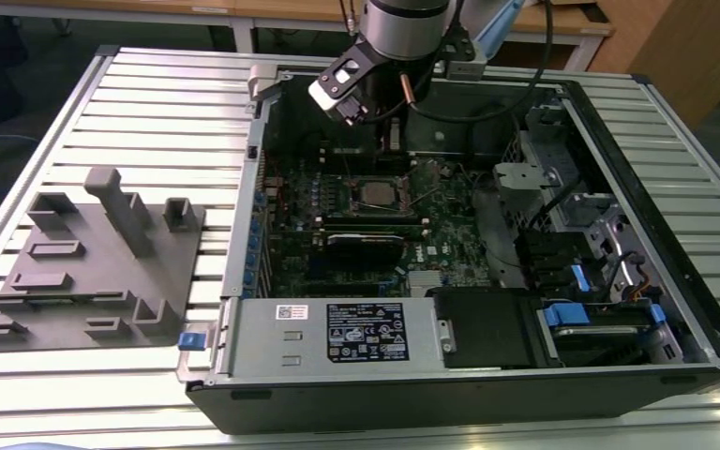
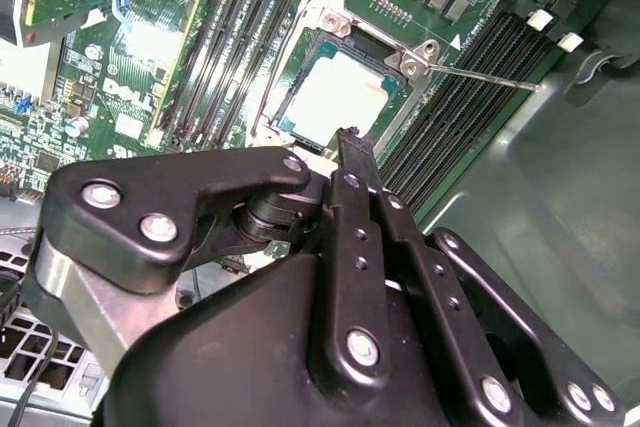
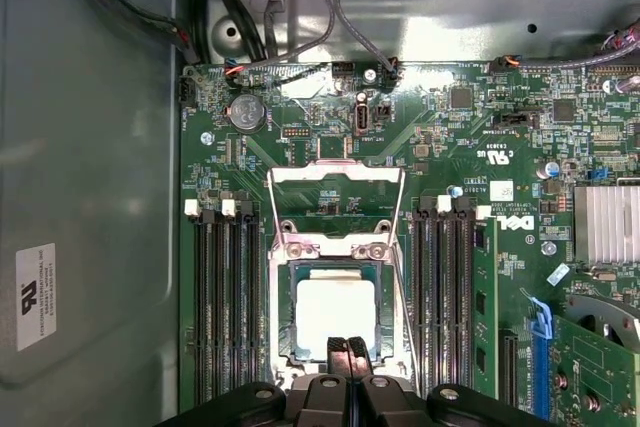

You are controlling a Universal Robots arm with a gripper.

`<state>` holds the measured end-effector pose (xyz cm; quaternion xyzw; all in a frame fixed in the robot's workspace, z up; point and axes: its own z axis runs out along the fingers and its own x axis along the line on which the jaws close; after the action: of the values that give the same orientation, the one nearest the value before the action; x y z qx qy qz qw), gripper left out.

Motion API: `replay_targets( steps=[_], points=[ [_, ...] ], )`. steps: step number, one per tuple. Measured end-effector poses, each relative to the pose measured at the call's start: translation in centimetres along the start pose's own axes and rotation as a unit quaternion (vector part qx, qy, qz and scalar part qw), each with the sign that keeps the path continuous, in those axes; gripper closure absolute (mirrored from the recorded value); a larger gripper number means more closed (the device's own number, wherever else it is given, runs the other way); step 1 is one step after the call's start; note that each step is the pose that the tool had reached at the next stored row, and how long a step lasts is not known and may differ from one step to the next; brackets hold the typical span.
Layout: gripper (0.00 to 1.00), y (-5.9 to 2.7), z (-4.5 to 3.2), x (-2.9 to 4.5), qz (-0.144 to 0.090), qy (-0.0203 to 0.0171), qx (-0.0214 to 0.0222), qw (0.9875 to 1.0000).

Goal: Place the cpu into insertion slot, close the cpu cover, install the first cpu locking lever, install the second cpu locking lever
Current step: 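Place the cpu into insertion slot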

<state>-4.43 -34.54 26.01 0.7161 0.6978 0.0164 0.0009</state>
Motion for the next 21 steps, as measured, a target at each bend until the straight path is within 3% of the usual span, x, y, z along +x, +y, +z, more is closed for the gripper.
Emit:
replay_targets(
  steps=[12, 21],
  points=[
    [0.90, 0.43, -0.01, 0.01, 0.000, -0.0001, 0.0001, 1.0000],
    [0.90, 0.45, -0.52, 0.02, 0.000, -0.0002, 0.0001, 1.0000]
  ],
)
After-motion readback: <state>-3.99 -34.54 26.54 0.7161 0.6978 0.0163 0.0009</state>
